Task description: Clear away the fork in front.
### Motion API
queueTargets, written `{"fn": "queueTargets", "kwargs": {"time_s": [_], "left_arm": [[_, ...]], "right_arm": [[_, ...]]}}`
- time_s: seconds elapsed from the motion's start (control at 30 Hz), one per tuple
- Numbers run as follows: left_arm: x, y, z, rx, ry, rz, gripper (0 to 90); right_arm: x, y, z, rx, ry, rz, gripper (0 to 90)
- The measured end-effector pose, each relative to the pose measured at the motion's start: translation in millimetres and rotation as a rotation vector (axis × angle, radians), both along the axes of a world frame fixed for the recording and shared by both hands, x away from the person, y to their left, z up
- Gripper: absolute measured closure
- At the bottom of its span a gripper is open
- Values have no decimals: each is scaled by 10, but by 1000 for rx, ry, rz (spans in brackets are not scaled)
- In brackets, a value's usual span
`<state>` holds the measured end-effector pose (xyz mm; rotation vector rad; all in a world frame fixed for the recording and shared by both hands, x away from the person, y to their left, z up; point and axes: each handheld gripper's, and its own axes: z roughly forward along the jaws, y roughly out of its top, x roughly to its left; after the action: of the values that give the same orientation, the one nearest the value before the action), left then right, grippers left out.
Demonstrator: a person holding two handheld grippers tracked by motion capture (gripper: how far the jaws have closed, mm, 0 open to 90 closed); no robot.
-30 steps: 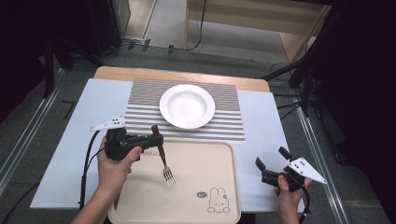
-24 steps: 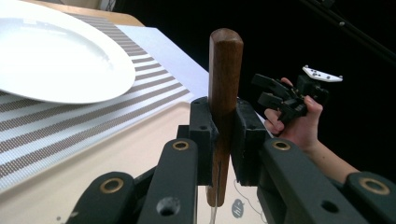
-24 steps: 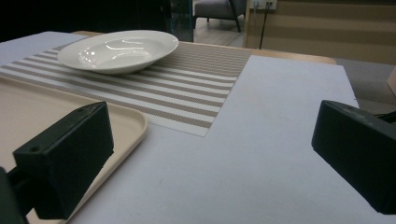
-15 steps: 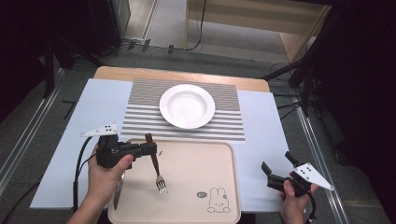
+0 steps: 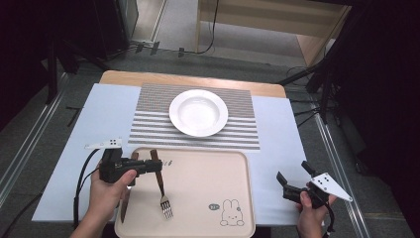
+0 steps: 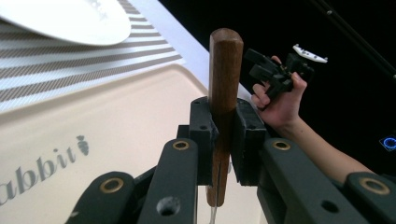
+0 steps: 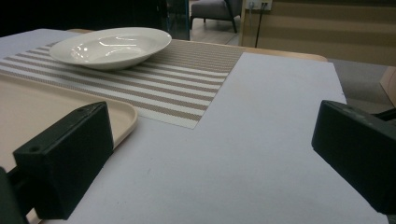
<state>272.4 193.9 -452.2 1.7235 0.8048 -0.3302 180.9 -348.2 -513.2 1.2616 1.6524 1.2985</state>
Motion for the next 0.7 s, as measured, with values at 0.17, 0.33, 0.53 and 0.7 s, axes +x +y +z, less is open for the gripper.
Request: {"fn": "queueTargets", "kwargs": {"time_s": [0.17, 0.33, 0.53, 0.7], "left_arm": [[81, 12, -85, 6, 34, -4, 799], [175, 37, -157, 41, 58, 10, 789], [230, 30, -240, 126, 54, 48, 744], [227, -26, -302, 244, 21, 81, 673]], "right_arm": [[0, -13, -1, 6, -1, -3, 0], [3, -49, -4, 10, -1, -10, 0], [17, -66, -11, 17, 1, -15, 0], [27, -69, -16, 15, 2, -9, 0]]}}
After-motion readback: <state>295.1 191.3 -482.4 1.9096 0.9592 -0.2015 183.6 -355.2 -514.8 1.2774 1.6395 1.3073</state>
